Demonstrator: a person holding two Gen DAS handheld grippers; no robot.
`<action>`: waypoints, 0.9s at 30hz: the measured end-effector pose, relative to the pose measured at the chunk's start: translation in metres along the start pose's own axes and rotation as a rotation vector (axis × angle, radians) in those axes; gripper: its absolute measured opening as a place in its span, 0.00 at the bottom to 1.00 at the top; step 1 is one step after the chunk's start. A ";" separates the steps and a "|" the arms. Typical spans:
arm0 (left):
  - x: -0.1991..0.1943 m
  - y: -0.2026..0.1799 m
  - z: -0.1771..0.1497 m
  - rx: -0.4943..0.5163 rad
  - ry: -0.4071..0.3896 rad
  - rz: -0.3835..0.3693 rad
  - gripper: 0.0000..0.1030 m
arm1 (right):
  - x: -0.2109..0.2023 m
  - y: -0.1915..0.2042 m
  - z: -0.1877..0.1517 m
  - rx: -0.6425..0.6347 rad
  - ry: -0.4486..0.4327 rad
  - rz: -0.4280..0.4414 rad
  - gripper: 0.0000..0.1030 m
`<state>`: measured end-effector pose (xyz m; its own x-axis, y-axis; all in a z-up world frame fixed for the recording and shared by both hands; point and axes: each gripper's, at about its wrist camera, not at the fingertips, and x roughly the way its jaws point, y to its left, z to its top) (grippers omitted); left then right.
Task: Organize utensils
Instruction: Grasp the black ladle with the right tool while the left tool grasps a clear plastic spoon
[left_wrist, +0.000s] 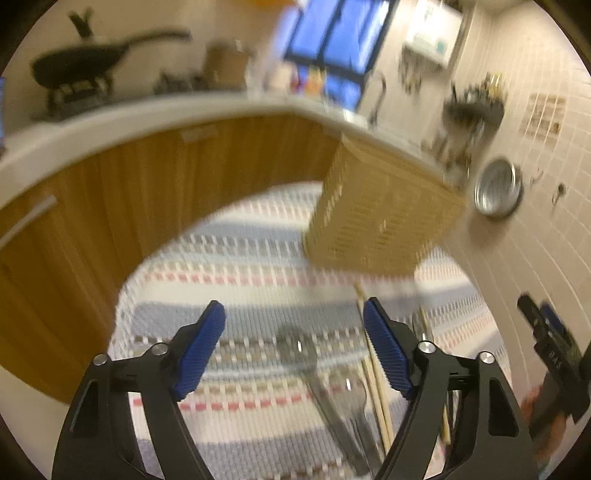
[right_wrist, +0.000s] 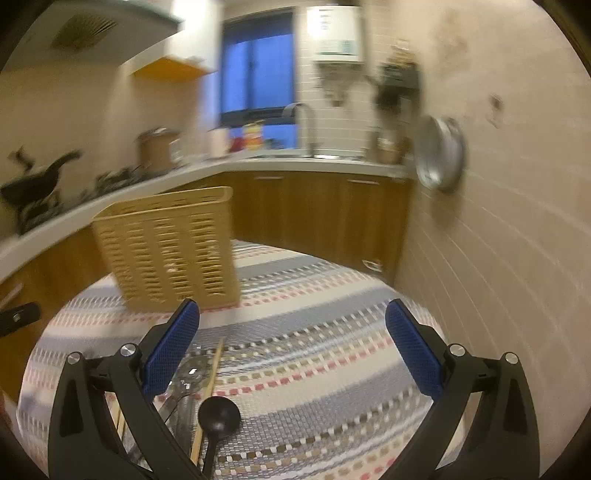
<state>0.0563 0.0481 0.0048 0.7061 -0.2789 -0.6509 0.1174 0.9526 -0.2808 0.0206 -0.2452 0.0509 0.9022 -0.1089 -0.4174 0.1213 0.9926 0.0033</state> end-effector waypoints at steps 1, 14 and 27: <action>0.004 0.001 0.003 -0.007 0.045 -0.012 0.63 | 0.001 0.002 0.004 -0.025 0.017 -0.015 0.93; 0.054 0.005 0.021 -0.119 0.347 -0.063 0.62 | 0.068 0.014 0.009 0.052 0.575 0.297 0.73; 0.105 -0.016 0.011 -0.034 0.431 0.166 0.55 | 0.097 0.025 -0.036 0.077 0.845 0.313 0.58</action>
<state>0.1364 0.0049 -0.0515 0.3575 -0.1552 -0.9209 -0.0007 0.9860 -0.1665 0.0957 -0.2286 -0.0224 0.2974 0.2715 -0.9154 -0.0239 0.9605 0.2771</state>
